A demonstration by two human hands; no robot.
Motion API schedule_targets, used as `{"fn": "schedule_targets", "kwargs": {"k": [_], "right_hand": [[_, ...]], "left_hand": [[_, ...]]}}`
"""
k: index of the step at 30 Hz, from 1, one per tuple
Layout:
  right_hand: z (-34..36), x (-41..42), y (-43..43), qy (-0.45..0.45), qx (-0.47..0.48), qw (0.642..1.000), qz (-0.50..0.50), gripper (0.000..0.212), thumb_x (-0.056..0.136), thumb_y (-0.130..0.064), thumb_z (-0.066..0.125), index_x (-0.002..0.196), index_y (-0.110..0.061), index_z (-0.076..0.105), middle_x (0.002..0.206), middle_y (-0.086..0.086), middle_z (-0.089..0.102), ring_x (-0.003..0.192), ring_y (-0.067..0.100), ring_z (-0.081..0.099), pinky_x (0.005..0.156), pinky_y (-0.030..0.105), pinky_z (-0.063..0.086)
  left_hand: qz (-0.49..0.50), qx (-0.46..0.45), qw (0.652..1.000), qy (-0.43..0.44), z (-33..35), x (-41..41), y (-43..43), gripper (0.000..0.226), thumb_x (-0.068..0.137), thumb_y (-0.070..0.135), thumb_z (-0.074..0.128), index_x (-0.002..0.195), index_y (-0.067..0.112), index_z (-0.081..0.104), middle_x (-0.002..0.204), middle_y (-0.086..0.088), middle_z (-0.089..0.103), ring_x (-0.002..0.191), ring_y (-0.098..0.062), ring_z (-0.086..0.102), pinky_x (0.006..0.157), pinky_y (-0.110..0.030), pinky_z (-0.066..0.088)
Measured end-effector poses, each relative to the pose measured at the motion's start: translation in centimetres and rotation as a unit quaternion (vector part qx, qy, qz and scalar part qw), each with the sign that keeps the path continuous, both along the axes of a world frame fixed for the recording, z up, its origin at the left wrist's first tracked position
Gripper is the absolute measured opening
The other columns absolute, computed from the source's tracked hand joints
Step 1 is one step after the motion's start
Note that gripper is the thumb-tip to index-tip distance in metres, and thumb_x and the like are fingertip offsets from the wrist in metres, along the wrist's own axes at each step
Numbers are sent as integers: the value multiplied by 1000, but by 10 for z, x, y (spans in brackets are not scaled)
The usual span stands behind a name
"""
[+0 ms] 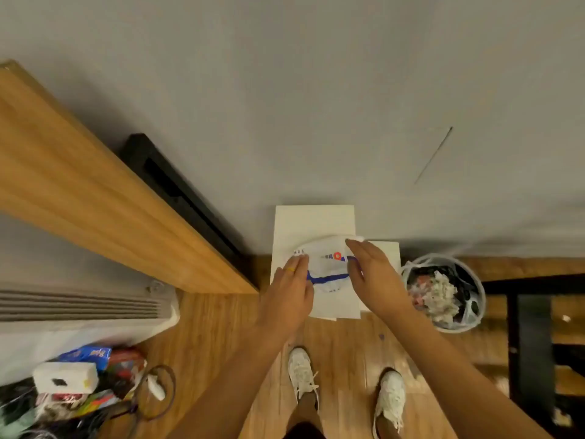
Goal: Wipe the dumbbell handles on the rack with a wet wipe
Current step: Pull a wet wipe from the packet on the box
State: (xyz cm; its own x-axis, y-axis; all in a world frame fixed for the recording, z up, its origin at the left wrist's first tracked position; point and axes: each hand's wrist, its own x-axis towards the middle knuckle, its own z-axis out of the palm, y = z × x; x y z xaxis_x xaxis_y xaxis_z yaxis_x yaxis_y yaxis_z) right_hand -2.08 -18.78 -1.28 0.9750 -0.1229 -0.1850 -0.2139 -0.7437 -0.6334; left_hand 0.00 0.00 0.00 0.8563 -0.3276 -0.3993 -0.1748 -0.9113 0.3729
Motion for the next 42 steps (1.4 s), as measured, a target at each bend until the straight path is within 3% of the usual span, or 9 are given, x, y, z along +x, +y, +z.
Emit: {"fn": "schedule_targets", "kwargs": {"k": [6,12,20,25,29,32,35,38,42], "right_hand": [[-66,-2,2,-2,-16,1000,13,44,102,-10,52,146,-9,49,150,11,50,143,31,40,118,35,26],[-108,-2,1,-56,-68,996,30,44,97,-10,59,141,-7,56,146,13,54,143,38,38,117,53,34],[-113,0,-4,-150,-84,985,28,14,89,-9,71,102,-8,76,109,9,75,121,39,59,100,50,47],[-64,4,-7,-131,87,987,-39,14,96,-9,63,106,-13,73,110,-1,65,100,7,57,90,18,48],[-13,3,-7,-96,254,957,-106,24,94,-5,63,98,-27,71,120,-2,60,110,3,59,88,22,53],[26,-2,4,-46,468,864,-182,27,96,-3,59,115,-20,68,118,15,66,99,22,70,90,41,57],[57,-4,17,1,579,782,-231,28,99,-11,60,126,-15,62,124,15,65,94,22,69,90,36,57],[83,-4,29,-7,560,799,-220,24,98,-12,61,122,-13,66,118,11,70,93,21,71,84,32,58],[118,-2,31,-70,543,809,-214,24,95,0,60,113,-12,70,104,4,73,89,20,70,83,36,59]], "left_hand": [[-42,0,999,-32,-65,4,-13,65,109,36,43,165,20,13,173,2,11,157,-22,22,122,-36,31],[-79,-19,991,-110,-119,13,-18,60,108,27,52,161,11,29,170,-7,21,158,-25,17,123,-39,6],[-49,-70,978,-188,-119,18,-21,37,82,23,85,113,6,74,117,-15,72,110,-32,68,111,-52,44],[89,-242,965,-54,-73,17,-22,18,99,24,67,114,14,69,119,-3,65,100,-8,60,87,-5,46],[240,-391,888,40,-18,9,-15,11,95,26,72,104,30,66,107,17,70,98,-4,70,71,-15,58],[313,-471,821,77,22,1,-12,17,95,21,72,102,36,67,95,23,73,100,-7,72,64,-20,59],[331,-517,787,63,51,-5,-13,22,96,18,69,109,36,68,100,21,72,103,-10,71,72,-29,63],[308,-515,799,38,78,-10,-10,34,98,11,67,107,44,71,96,22,69,94,-3,69,78,-35,63],[286,-515,804,81,110,-13,-3,35,98,13,67,108,46,73,98,7,68,100,-17,71,89,-52,60]]}}
